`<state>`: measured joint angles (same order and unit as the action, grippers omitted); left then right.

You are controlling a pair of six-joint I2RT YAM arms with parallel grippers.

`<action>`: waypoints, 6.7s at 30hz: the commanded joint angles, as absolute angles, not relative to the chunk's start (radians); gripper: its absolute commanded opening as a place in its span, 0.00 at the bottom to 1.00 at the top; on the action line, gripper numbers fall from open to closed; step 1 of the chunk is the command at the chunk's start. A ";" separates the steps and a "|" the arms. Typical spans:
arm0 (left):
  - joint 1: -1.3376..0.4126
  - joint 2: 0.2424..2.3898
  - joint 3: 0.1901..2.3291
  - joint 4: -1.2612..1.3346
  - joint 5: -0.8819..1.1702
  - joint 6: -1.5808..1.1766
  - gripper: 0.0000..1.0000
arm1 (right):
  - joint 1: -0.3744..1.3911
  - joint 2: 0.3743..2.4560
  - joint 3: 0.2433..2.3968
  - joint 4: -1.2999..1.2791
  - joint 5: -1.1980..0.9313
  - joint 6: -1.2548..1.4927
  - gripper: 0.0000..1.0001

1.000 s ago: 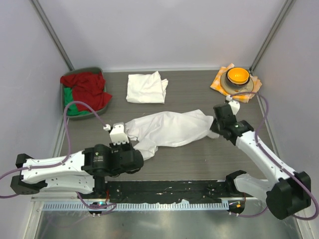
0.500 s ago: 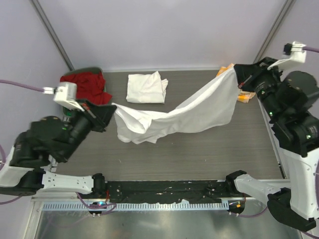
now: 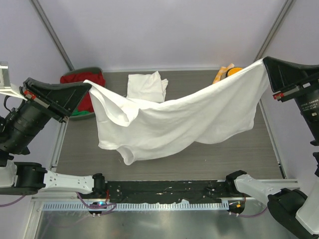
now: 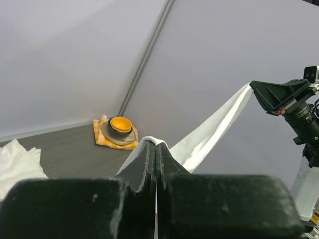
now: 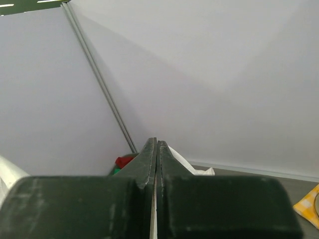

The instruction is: Fold and stack the t-shirts

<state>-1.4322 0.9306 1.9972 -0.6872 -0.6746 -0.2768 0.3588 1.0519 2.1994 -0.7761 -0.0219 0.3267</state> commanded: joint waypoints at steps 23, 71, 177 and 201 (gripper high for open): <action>-1.434 0.836 1.913 -0.427 -0.544 -0.141 0.00 | 0.357 0.985 2.094 -0.632 -0.152 0.400 0.01; -0.556 1.339 1.615 -0.160 -0.146 -0.225 0.00 | 0.354 1.161 1.253 -0.012 0.139 0.351 0.01; -0.908 1.434 0.845 -0.564 -0.437 -1.176 1.00 | 0.578 1.321 0.953 -0.391 0.460 0.442 0.98; -0.959 1.687 0.876 -0.479 -0.643 -1.244 0.27 | 0.646 1.278 0.900 -0.385 0.489 0.445 0.96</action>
